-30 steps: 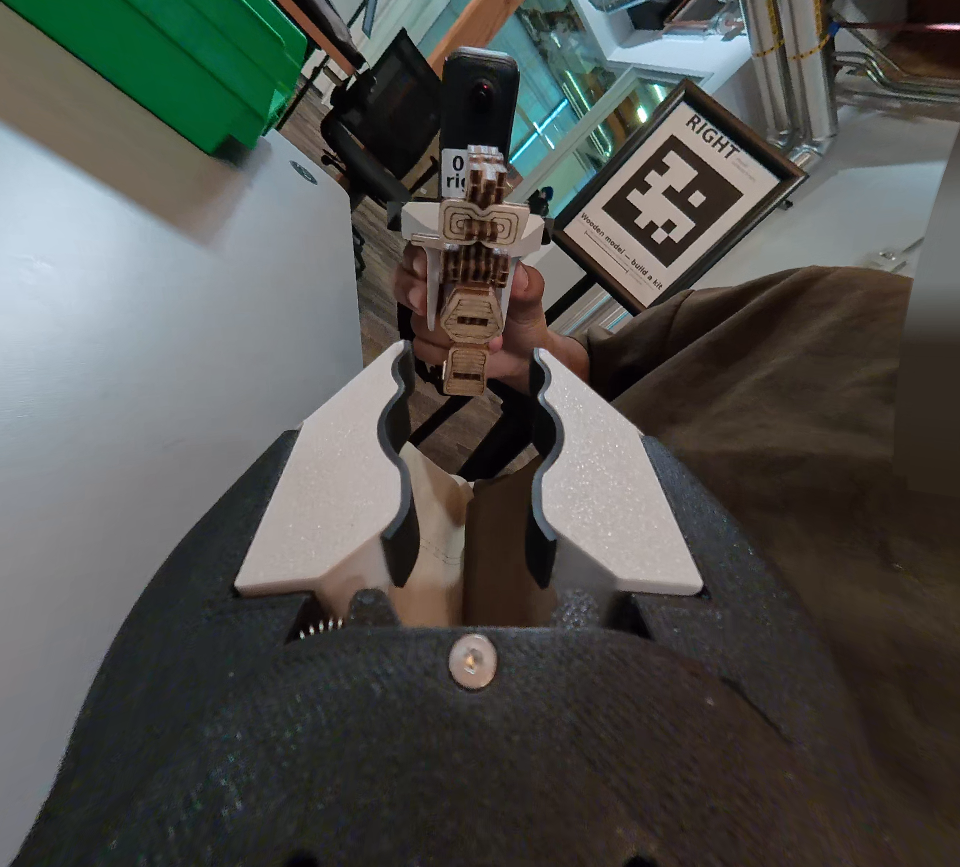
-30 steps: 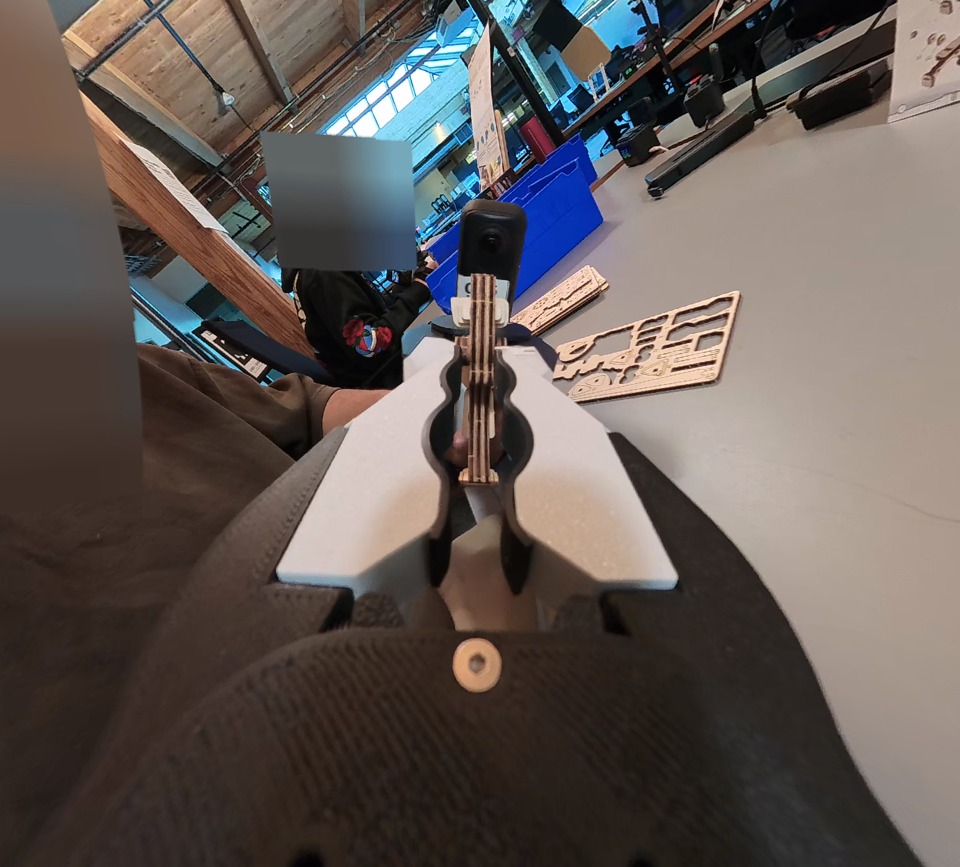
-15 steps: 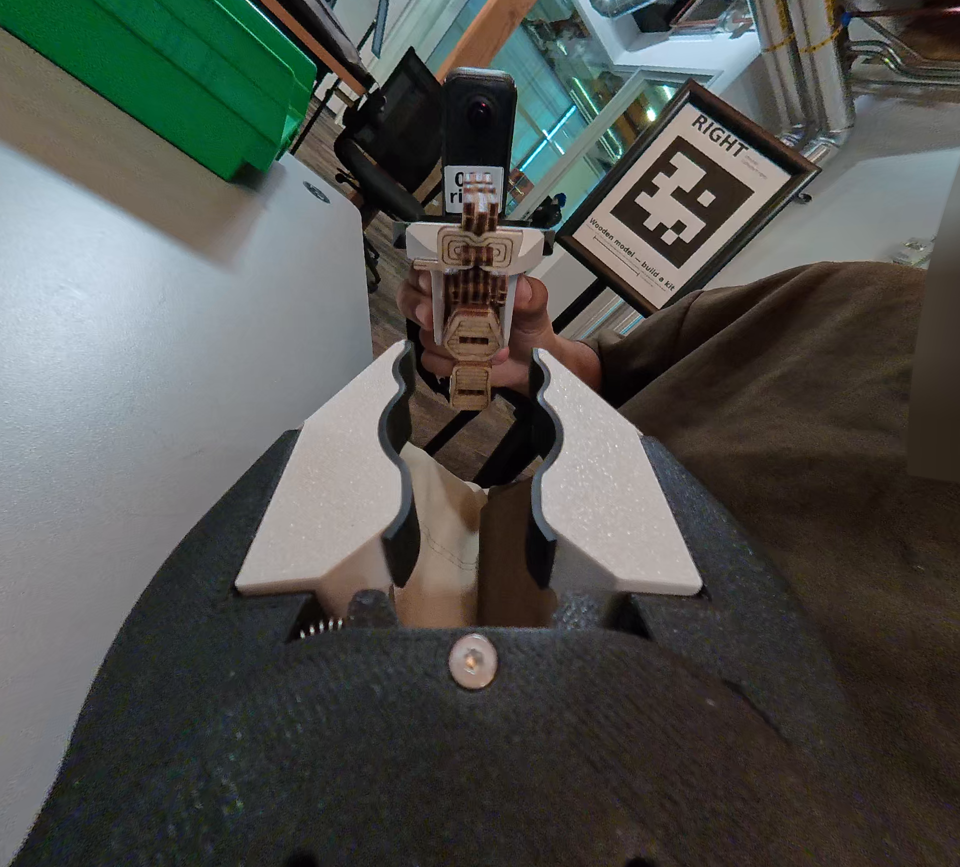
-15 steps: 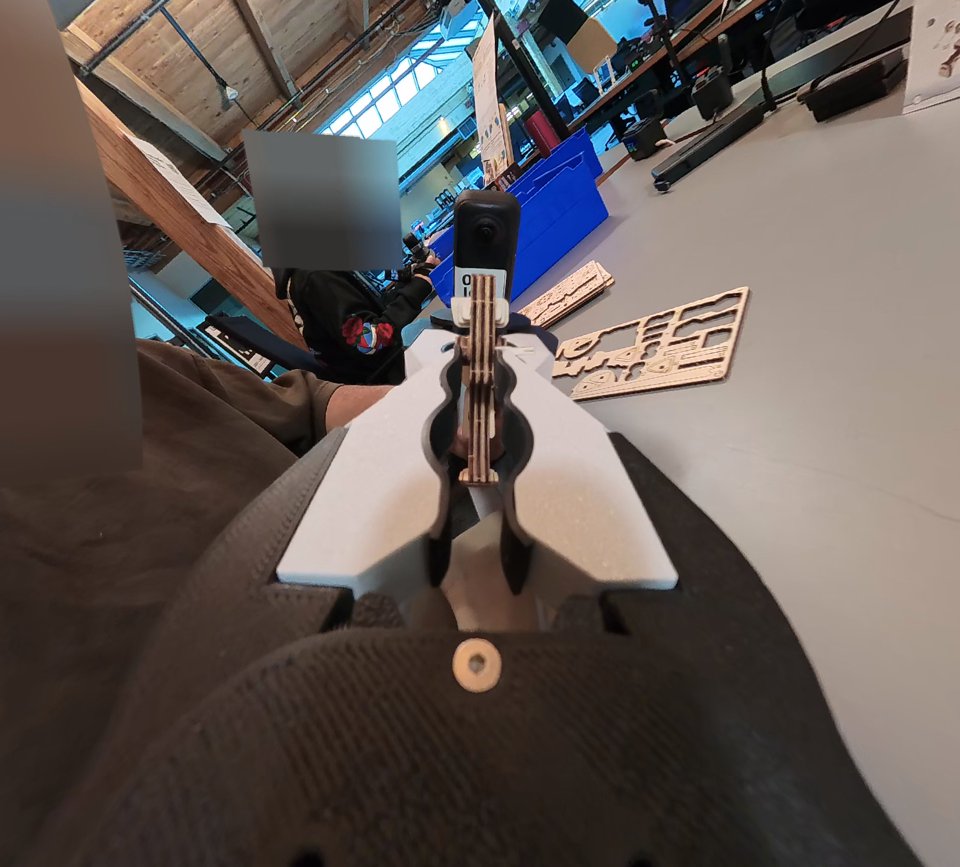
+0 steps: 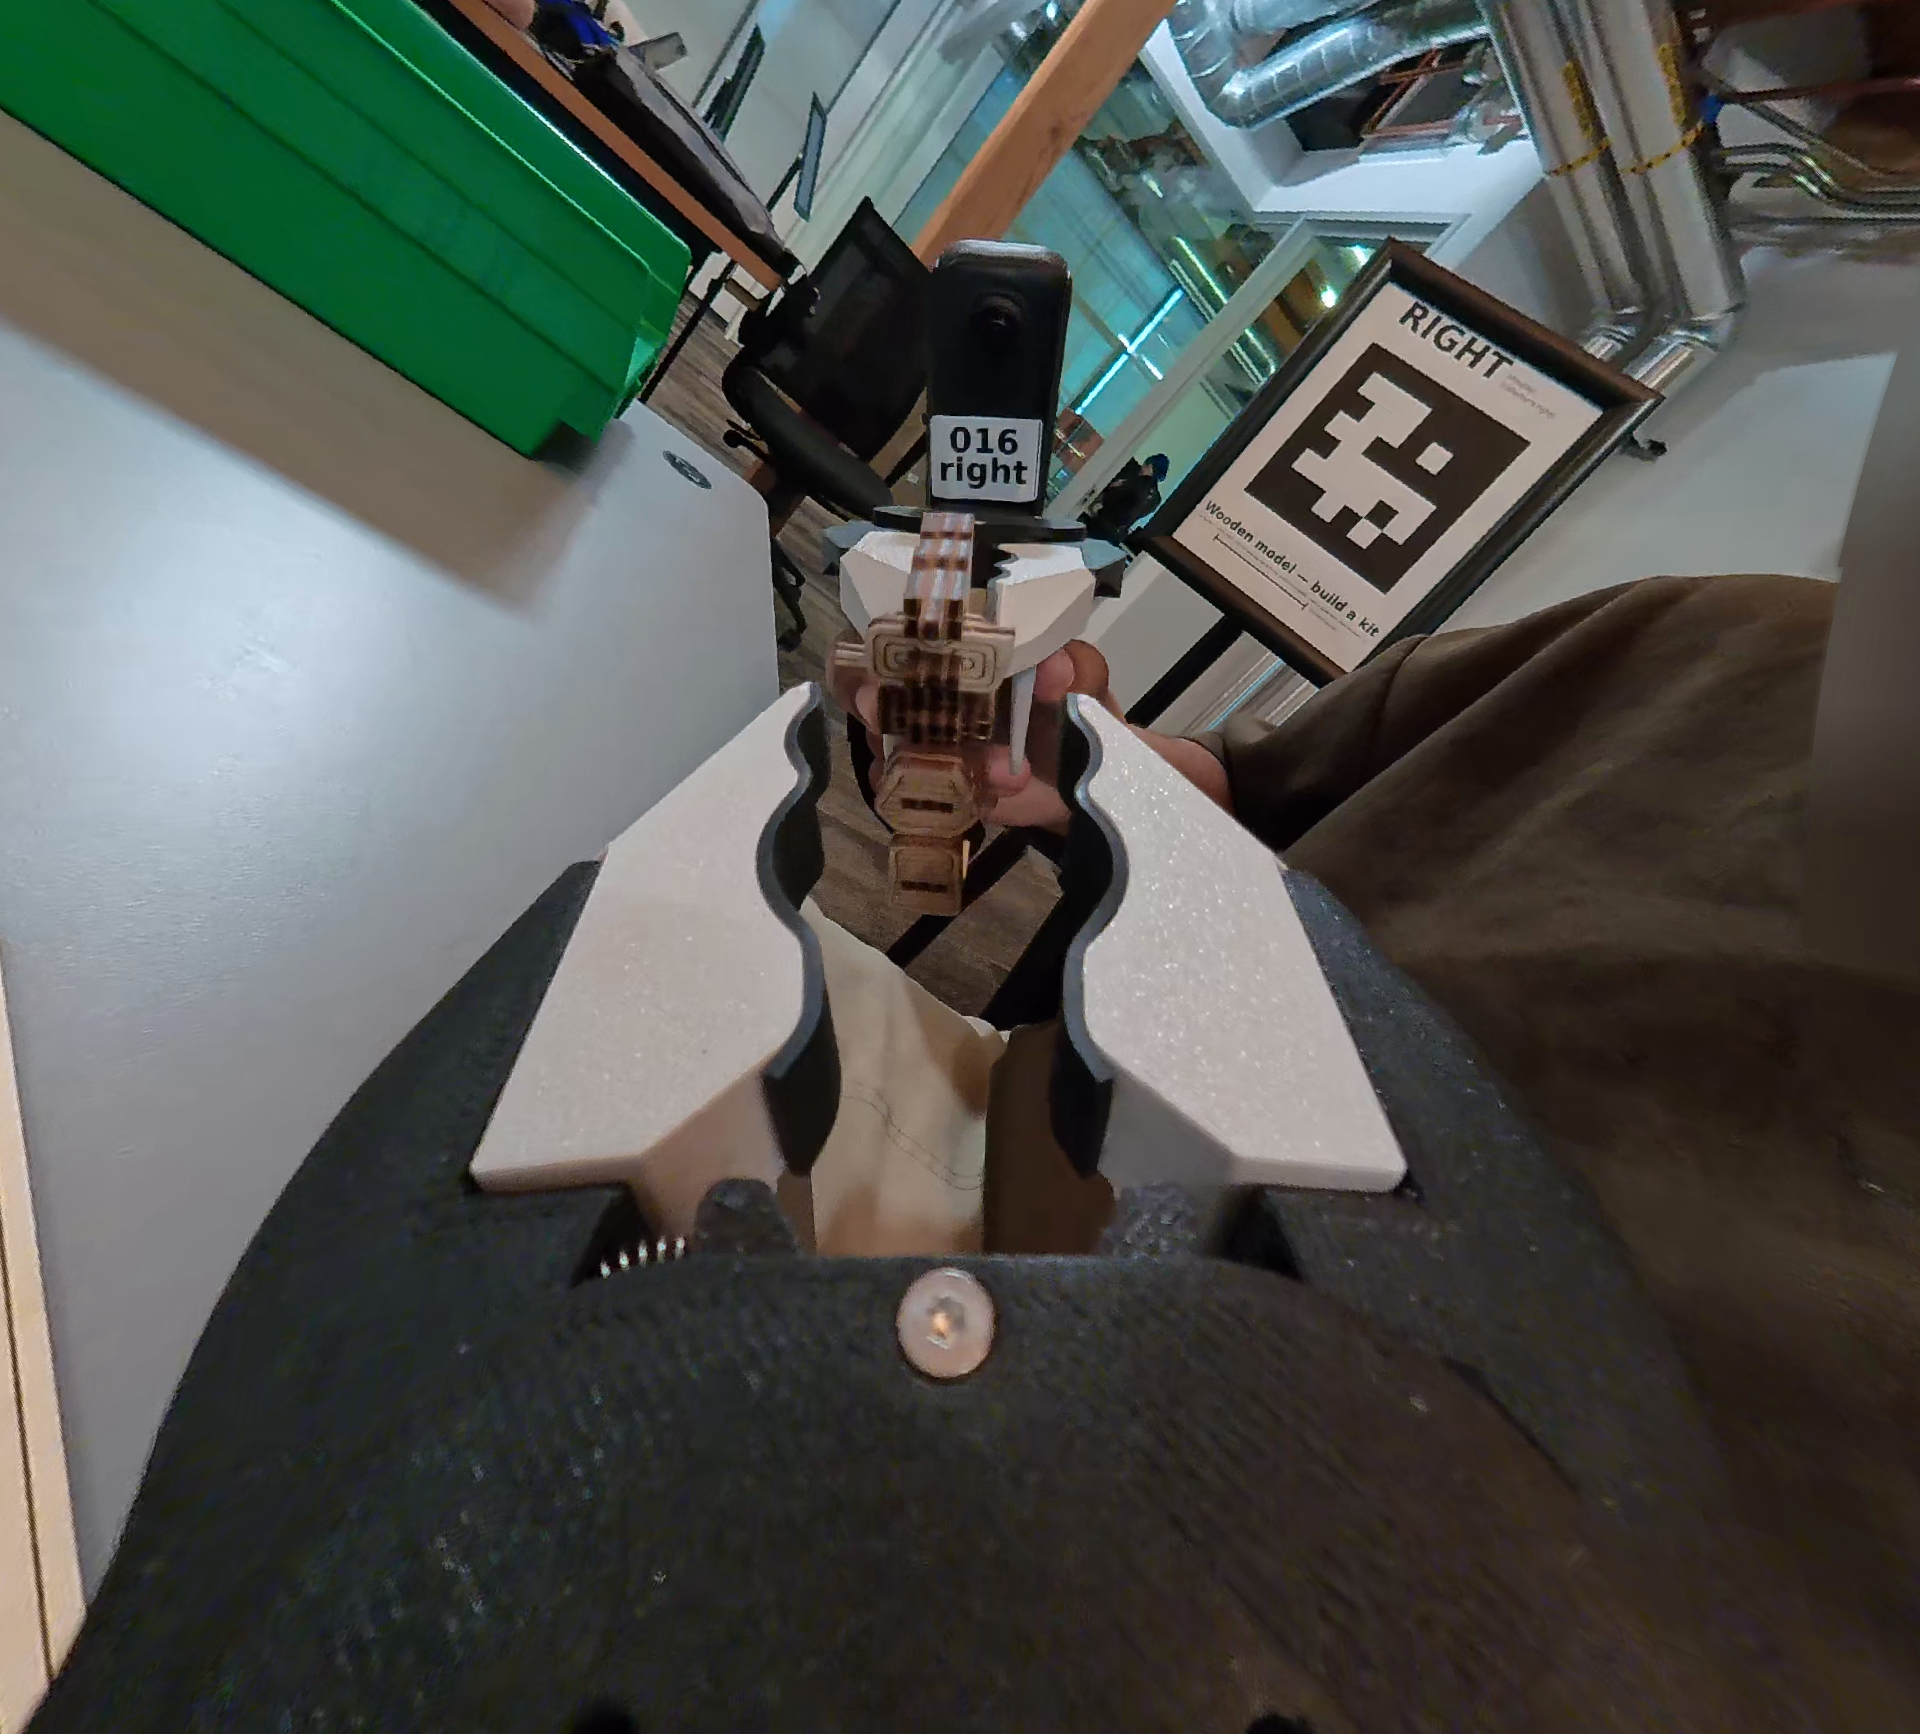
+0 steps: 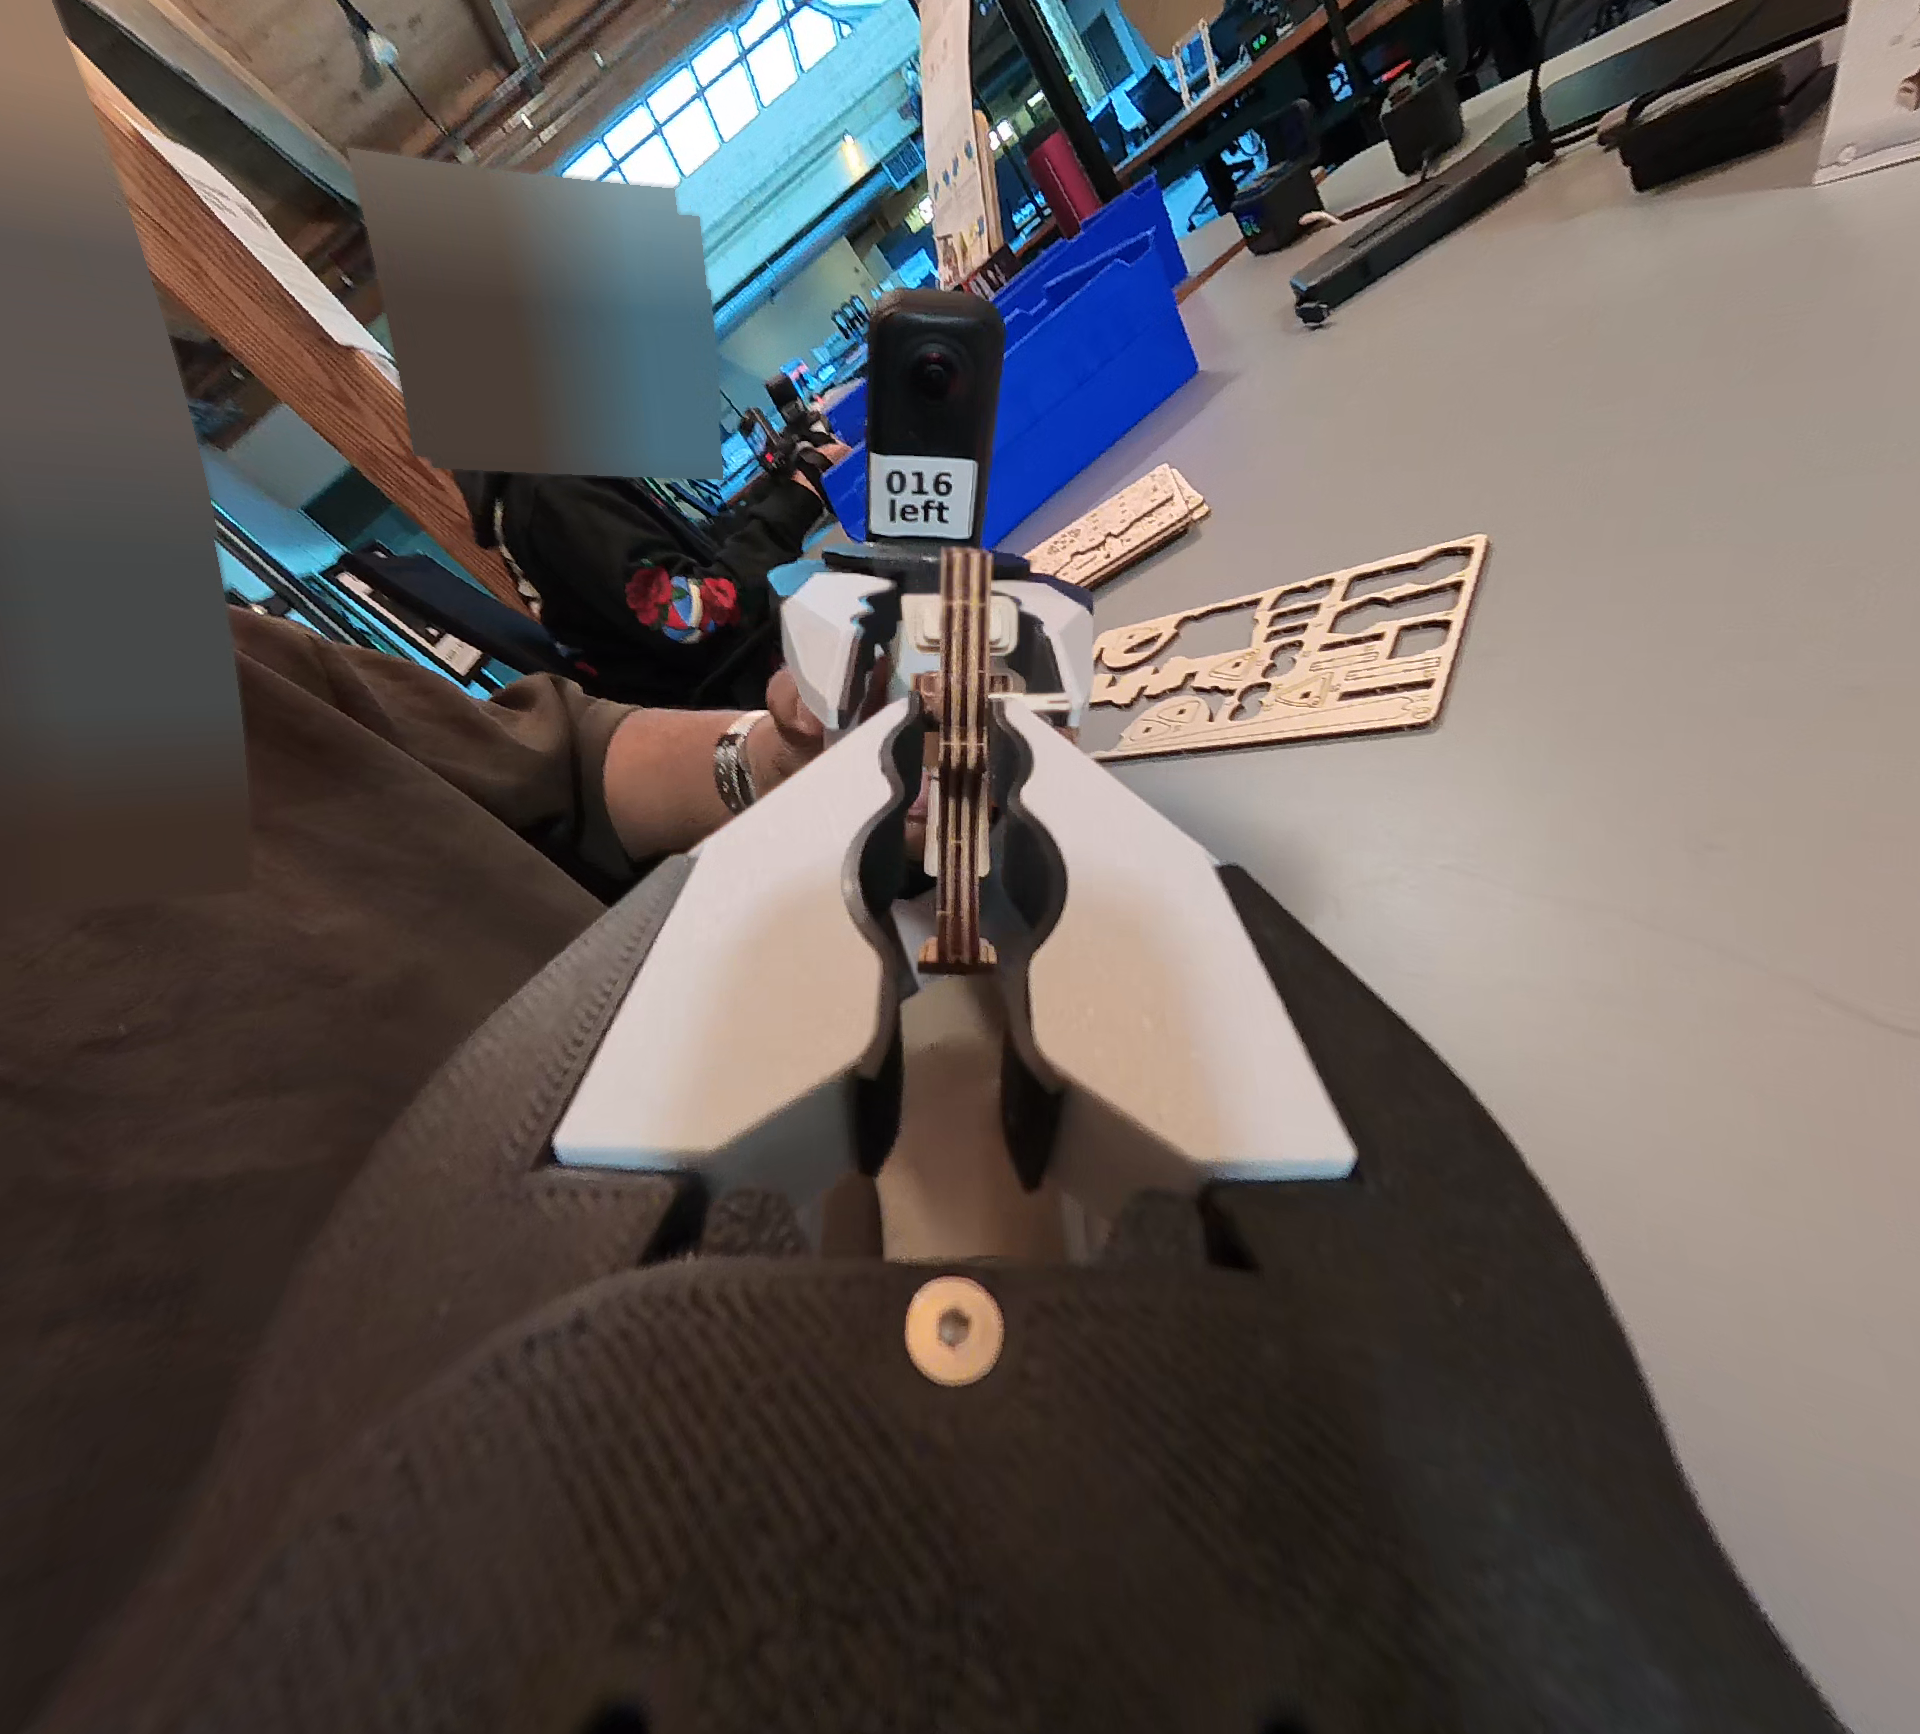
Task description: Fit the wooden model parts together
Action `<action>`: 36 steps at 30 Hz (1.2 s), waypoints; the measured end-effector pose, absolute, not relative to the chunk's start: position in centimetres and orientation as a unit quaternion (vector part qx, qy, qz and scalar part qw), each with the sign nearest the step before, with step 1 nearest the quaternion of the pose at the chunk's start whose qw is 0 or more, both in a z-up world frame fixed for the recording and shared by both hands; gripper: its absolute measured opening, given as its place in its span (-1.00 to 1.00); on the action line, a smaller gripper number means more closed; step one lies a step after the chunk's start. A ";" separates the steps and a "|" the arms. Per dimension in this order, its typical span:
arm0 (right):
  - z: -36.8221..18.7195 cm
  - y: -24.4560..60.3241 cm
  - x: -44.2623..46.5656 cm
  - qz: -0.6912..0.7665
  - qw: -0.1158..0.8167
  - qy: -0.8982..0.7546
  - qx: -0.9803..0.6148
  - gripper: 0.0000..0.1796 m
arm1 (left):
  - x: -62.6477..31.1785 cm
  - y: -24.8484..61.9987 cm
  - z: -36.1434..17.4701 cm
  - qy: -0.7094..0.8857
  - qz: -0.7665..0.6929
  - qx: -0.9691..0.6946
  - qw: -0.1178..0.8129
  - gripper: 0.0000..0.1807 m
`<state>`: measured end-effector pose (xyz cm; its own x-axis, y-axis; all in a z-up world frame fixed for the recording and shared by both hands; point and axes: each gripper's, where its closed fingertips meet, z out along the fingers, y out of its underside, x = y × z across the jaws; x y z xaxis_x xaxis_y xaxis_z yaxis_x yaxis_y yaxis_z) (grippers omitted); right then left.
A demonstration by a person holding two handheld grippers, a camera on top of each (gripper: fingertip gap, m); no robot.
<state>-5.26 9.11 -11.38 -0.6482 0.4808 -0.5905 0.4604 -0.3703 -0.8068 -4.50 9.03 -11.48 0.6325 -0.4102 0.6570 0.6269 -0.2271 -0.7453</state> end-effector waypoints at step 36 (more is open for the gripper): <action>-16.3 7.9 -4.2 0.481 0.163 -0.792 -0.338 -0.89 | -4.0 8.5 -15.9 0.128 -0.101 -0.823 0.543 -0.79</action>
